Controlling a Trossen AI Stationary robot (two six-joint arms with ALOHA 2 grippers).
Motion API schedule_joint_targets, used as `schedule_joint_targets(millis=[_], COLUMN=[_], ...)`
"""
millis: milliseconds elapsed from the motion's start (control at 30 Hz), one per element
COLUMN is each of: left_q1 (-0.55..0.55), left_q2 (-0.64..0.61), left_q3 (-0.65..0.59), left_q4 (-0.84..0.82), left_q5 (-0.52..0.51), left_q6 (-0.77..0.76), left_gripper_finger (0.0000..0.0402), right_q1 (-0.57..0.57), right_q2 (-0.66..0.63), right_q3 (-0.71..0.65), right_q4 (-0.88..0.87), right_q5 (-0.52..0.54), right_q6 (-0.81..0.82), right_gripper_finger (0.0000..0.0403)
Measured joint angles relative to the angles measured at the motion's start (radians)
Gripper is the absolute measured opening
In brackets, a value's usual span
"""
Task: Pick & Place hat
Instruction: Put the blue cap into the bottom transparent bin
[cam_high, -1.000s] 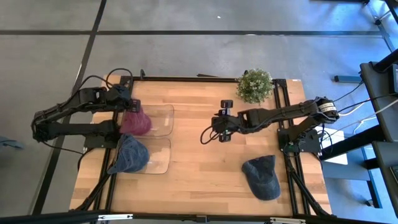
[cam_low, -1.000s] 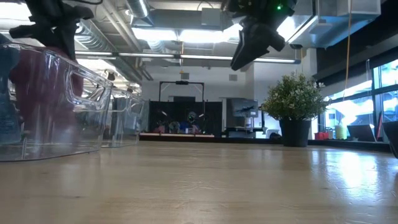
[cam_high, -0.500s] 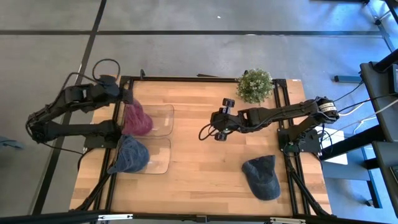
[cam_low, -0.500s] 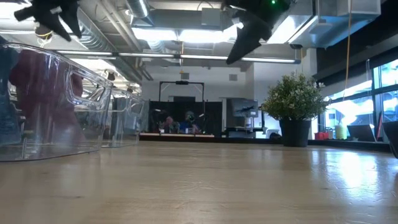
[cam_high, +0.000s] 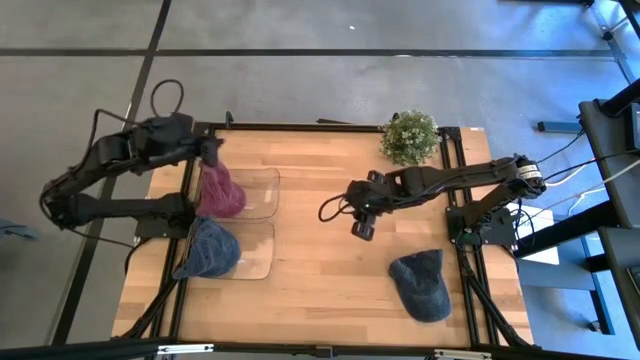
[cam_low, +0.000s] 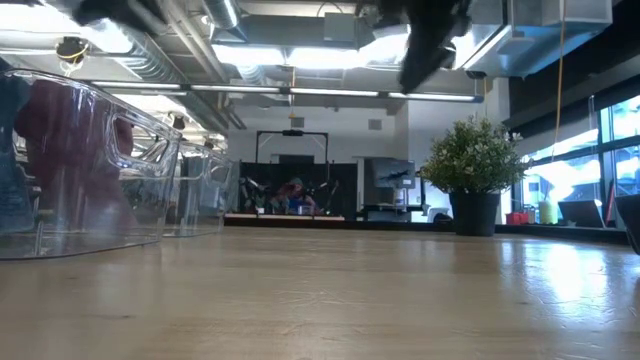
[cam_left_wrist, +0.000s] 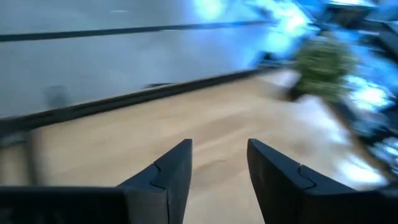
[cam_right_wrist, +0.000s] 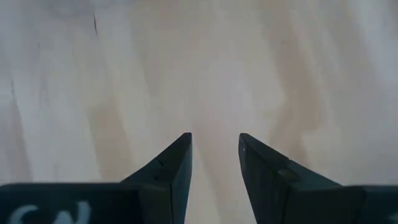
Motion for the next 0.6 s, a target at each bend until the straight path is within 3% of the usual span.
schedule_joint_targets(millis=[133,333,433,600], left_q1=[0.000,-0.001,-0.009,-0.050], left_q2=[0.065,0.213,0.293,0.406], left_q3=[0.000,0.000,0.000,0.000], left_q4=[0.183,0.339,0.343,0.416], left_q5=[0.134,0.301,0.356,0.361], left_q6=[0.118,0.204,0.227,0.258], left_gripper_finger=[0.0150,0.0149,0.0151,0.0148], right_q1=[0.025,0.123,0.176,0.265], right_q2=[0.000,-0.064,-0.118,-0.178], right_q3=[-0.028,-0.131,-0.207,-0.338], right_q4=[-0.090,-0.110,-0.153,-0.204], right_q5=[-0.060,-0.005,-0.038,-0.155], right_q6=[0.068,0.214,0.394,0.800], right_gripper_finger=[0.0133,0.0133,0.0133,0.0133])
